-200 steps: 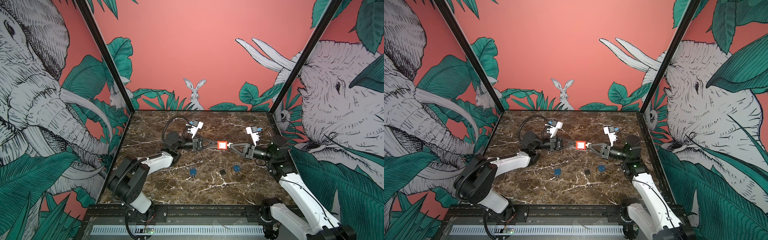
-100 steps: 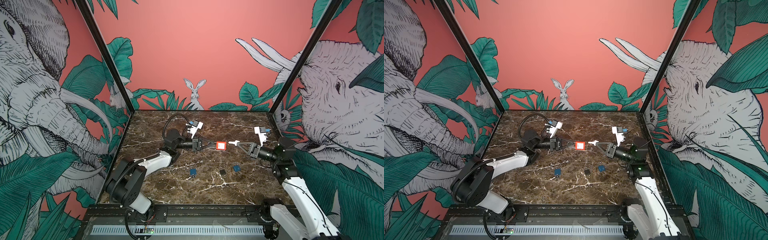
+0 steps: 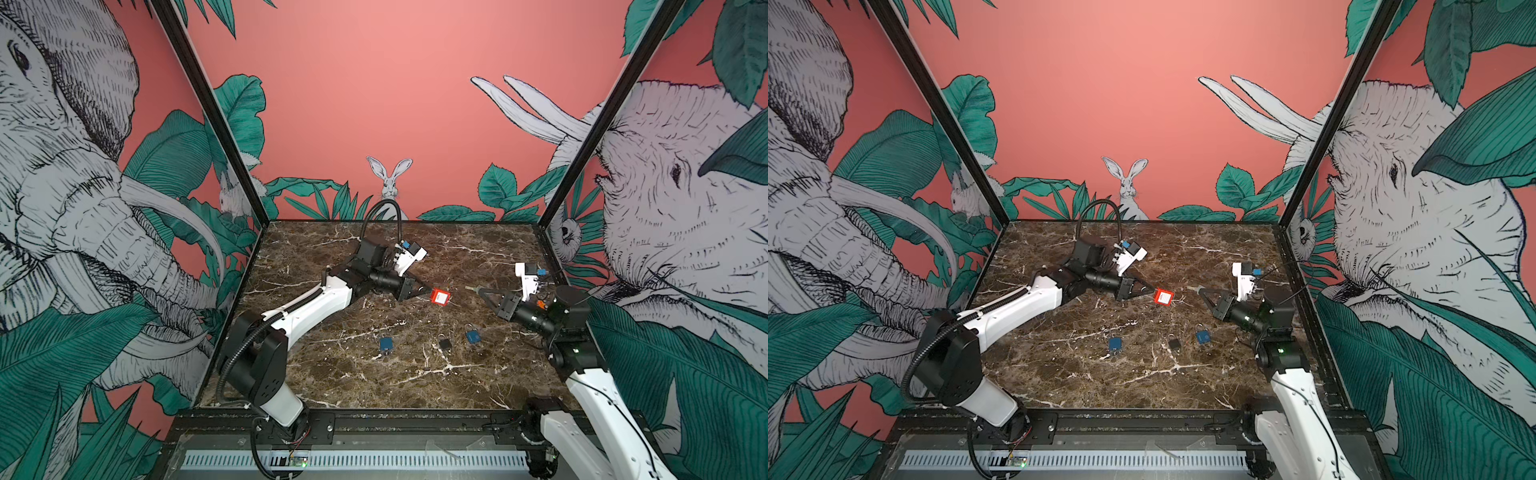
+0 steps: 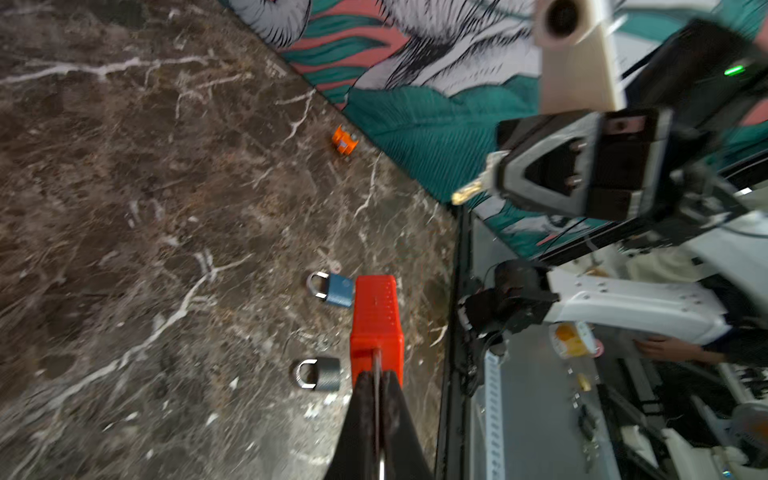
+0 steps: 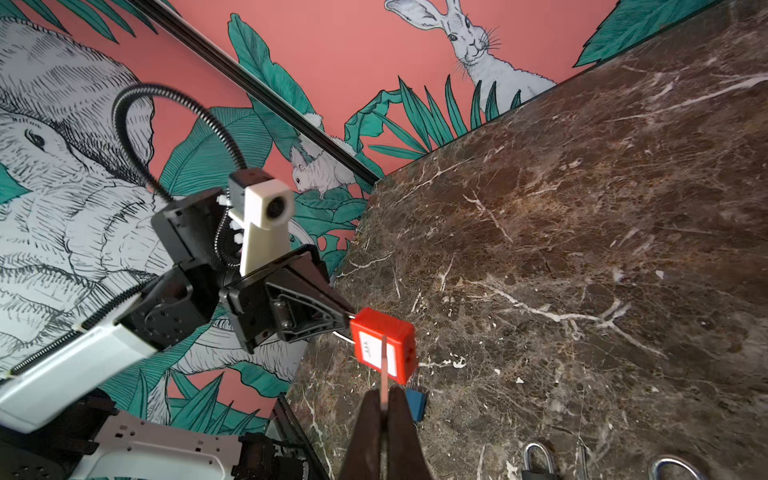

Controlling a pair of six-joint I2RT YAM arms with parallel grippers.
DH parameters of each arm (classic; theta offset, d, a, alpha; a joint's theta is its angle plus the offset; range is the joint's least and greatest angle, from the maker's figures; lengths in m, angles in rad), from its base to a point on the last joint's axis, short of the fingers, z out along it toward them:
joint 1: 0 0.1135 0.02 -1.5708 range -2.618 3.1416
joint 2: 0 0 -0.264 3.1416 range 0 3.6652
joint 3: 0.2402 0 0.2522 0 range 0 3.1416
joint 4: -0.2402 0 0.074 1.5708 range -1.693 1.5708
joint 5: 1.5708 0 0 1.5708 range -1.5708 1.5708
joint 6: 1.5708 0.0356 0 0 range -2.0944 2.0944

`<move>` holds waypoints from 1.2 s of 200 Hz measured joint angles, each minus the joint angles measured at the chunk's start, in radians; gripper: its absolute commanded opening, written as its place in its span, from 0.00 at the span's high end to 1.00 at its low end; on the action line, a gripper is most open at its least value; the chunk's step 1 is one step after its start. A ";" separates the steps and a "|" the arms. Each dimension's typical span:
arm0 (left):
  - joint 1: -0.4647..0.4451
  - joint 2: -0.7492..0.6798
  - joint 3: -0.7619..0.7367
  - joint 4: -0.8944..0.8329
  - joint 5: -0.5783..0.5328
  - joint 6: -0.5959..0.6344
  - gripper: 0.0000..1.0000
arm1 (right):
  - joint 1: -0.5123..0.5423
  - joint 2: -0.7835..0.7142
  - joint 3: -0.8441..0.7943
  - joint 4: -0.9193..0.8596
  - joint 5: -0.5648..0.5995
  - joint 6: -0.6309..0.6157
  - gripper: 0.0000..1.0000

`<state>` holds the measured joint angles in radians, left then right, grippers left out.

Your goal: Lock with the key

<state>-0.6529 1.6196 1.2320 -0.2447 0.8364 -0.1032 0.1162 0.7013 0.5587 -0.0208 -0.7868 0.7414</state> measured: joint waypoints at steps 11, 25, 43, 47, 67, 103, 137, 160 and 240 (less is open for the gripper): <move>-0.021 0.049 0.036 -0.116 -0.045 0.080 1.00 | 0.048 -0.019 -0.040 0.005 0.047 0.000 1.00; -0.054 0.119 0.074 -0.240 -0.107 0.161 1.00 | 0.105 -0.025 -0.093 0.007 0.103 0.009 1.00; -0.108 0.215 0.122 -0.388 -0.187 0.255 1.00 | 0.180 -0.014 -0.162 0.010 0.188 0.021 1.00; -0.117 0.231 0.130 -0.413 -0.200 0.270 1.00 | 0.195 -0.011 -0.176 0.013 0.205 0.023 1.00; -0.156 0.294 0.159 -0.522 -0.256 0.341 1.00 | 0.266 0.012 -0.230 0.038 0.279 0.042 1.00; -0.156 0.339 0.231 -0.650 -0.297 0.414 1.00 | 0.370 0.079 -0.294 0.166 0.401 0.080 1.00; -0.154 0.394 0.317 -0.730 -0.337 0.456 1.00 | 0.449 0.142 -0.328 0.271 0.498 0.101 1.00; -0.153 0.444 0.386 -0.789 -0.345 0.477 1.00 | 0.500 0.190 -0.343 0.346 0.551 0.111 1.00; -0.147 0.573 0.504 -0.833 -0.495 0.531 0.70 | 0.581 0.285 -0.352 0.452 0.658 0.121 1.00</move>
<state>-0.7998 2.1929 1.7363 -1.0775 0.3416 0.4274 0.6975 0.9863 0.2066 0.4313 -0.1287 0.8619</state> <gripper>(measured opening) 0.284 0.048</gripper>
